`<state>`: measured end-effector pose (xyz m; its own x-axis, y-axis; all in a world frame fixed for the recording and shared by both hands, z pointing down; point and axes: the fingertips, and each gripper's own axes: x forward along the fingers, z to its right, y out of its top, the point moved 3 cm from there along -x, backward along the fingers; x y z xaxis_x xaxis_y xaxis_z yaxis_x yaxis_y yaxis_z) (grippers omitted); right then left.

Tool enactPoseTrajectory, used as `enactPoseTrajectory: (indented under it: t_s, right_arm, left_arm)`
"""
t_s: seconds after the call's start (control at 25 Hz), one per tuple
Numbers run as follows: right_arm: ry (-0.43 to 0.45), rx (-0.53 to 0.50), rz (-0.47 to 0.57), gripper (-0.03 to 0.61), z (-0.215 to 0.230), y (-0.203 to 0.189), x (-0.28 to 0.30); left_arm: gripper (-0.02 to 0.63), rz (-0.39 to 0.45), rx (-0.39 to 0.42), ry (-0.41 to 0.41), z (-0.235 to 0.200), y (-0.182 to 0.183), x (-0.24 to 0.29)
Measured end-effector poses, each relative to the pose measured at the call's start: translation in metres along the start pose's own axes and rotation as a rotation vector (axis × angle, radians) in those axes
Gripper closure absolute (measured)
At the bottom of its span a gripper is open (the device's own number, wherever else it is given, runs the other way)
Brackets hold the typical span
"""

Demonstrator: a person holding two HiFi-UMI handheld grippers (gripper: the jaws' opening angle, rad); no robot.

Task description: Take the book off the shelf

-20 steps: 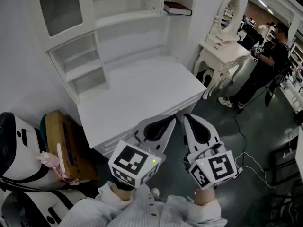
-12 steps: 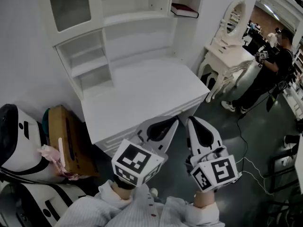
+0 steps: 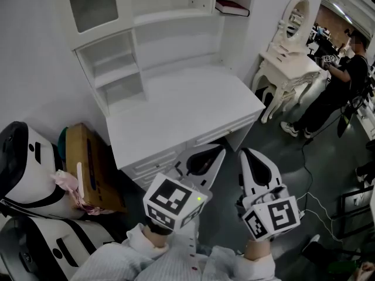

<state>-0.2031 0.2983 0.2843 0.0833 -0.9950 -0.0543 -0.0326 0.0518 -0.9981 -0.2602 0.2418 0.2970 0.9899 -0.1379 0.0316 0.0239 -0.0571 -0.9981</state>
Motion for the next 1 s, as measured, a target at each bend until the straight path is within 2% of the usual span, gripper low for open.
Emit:
enactPoseTrajectory:
  t_s: [0.2, 0.4, 1.0]
  right_arm:
    - [-0.003, 0.017, -0.025, 0.565, 0.009, -0.015, 0.002]
    - [-0.014, 0.009, -0.029, 0.565, 0.036, -0.018, 0.031]
    - [-0.009, 0.005, -0.009, 0.565, 0.117, -0.015, 0.182]
  left_arm:
    - [0.604, -0.010, -0.006, 0.005, -0.004, -0.007, 0.012]
    - [0.604, -0.003, 0.001, -0.004, -0.024, -0.004, 0.046]
    - [0.604, 0.004, 0.036, 0.012, -0.154, 0.021, 0.155]
